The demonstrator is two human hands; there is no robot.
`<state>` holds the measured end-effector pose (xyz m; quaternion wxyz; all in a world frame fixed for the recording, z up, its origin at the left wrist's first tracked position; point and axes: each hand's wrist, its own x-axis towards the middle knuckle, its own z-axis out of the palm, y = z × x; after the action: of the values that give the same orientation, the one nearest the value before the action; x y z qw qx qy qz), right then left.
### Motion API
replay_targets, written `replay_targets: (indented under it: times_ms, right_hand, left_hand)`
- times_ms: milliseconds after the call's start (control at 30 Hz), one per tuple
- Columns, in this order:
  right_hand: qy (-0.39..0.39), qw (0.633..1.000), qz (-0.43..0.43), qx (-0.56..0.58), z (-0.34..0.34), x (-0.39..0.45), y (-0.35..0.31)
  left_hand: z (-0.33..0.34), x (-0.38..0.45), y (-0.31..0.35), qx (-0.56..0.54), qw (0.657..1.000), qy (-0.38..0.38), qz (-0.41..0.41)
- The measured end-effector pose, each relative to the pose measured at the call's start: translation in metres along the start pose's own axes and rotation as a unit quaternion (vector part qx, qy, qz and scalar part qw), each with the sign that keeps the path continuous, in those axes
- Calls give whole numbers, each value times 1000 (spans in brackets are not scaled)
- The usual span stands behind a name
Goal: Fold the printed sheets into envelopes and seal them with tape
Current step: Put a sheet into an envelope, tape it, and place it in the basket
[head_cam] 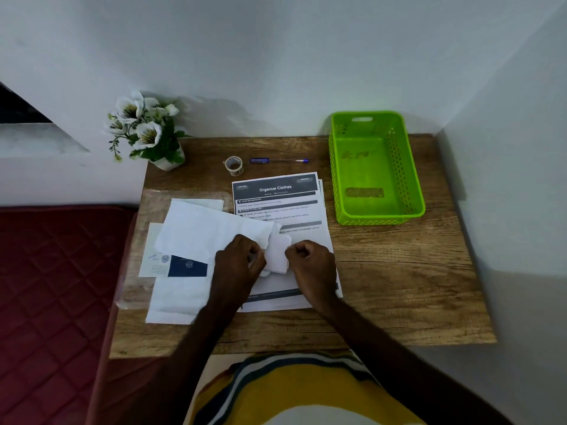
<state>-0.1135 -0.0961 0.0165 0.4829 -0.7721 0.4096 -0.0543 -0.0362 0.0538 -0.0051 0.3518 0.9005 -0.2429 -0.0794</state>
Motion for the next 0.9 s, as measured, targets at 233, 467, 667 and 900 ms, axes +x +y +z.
replay_targets:
  times_ms: [233,467,667,900]
  right_hand:
    - [-76,997,-11,12,14,16,-6]
    - [-112,994,-14,4,29,22,-4]
    - [-154,987,-32,-42,35,27,-10]
    - [-17,999,12,37,13,23,13]
  left_hand:
    - [-2,2,0,-20,1000,-10,-3]
    - [-5,2,0,-40,999,-7,13]
    - [0,2,-3,-42,999,-2,6]
    - [9,0,-17,98,990,55,81]
